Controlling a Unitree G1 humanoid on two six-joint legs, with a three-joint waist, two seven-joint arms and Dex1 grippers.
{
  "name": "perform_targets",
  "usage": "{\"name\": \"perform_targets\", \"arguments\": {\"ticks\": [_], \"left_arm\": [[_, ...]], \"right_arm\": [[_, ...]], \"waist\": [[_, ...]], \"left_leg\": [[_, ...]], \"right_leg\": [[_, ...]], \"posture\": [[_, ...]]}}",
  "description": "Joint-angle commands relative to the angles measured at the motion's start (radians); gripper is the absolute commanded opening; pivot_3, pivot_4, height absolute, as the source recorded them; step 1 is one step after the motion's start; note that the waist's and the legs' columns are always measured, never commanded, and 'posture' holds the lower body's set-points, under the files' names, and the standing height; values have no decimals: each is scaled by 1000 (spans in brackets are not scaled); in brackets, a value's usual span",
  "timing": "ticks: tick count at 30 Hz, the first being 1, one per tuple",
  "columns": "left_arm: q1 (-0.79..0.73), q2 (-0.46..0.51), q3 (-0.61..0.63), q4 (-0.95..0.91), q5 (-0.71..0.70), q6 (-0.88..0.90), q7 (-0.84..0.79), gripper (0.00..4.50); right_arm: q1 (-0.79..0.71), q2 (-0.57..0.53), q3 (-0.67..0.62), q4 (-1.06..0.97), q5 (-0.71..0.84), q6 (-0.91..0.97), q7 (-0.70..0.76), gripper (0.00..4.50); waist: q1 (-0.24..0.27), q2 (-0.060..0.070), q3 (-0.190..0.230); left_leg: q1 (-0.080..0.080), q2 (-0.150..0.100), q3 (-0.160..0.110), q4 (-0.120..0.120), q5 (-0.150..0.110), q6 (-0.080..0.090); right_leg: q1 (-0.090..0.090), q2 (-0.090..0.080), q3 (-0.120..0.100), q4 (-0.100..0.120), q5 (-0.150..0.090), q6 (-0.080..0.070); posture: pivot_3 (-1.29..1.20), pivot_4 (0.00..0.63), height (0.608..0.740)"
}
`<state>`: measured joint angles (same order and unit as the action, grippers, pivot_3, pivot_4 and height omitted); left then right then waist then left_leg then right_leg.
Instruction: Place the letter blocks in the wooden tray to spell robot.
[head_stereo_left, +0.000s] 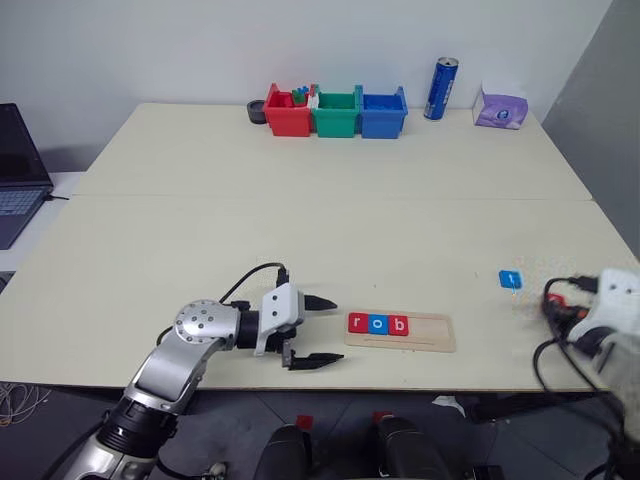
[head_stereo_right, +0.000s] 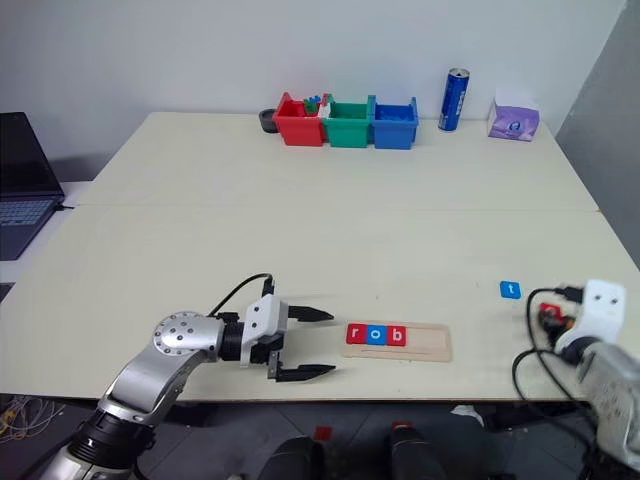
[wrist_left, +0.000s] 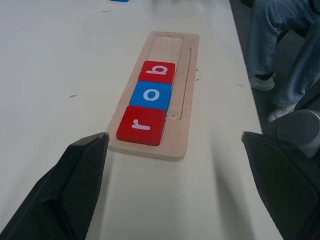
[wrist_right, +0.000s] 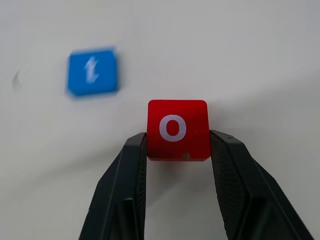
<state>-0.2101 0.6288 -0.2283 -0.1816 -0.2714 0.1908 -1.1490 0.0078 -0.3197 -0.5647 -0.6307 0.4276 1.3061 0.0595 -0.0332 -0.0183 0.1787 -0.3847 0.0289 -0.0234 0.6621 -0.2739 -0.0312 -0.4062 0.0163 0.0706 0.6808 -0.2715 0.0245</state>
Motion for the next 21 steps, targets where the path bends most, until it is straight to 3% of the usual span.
{"name": "perform_targets", "arguments": {"ticks": [1,11,16,21], "left_arm": [[-9,6,18,-5,-13,-19,-10,4500],[-17,3,16,18,-6,-39,-22,4500],[-16,-1,14,24,-5,-47,-18,4500],[-15,-4,11,27,-2,-51,-17,4500]], "right_arm": [[21,83,22,-164,9,63,-43,1441],[52,179,174,-228,-45,71,-84,1441],[64,210,191,-192,-80,33,-101,1441],[73,247,213,-200,-107,-4,-116,3196]], "waist": [[-1,0,0],[-1,0,0],[-2,0,0],[-2,-2,-1]], "left_leg": [[1,0,0,0,0,0],[0,0,0,-1,0,0],[0,0,0,-1,0,0],[0,0,0,-1,0,0]], "right_leg": [[0,0,0,0,0,0],[-1,0,-1,-1,0,0],[0,0,-1,-1,0,0],[0,0,-1,-1,0,0]], "posture": [[0,150,740],[0,150,740],[0,150,740],[0,150,740]]}}
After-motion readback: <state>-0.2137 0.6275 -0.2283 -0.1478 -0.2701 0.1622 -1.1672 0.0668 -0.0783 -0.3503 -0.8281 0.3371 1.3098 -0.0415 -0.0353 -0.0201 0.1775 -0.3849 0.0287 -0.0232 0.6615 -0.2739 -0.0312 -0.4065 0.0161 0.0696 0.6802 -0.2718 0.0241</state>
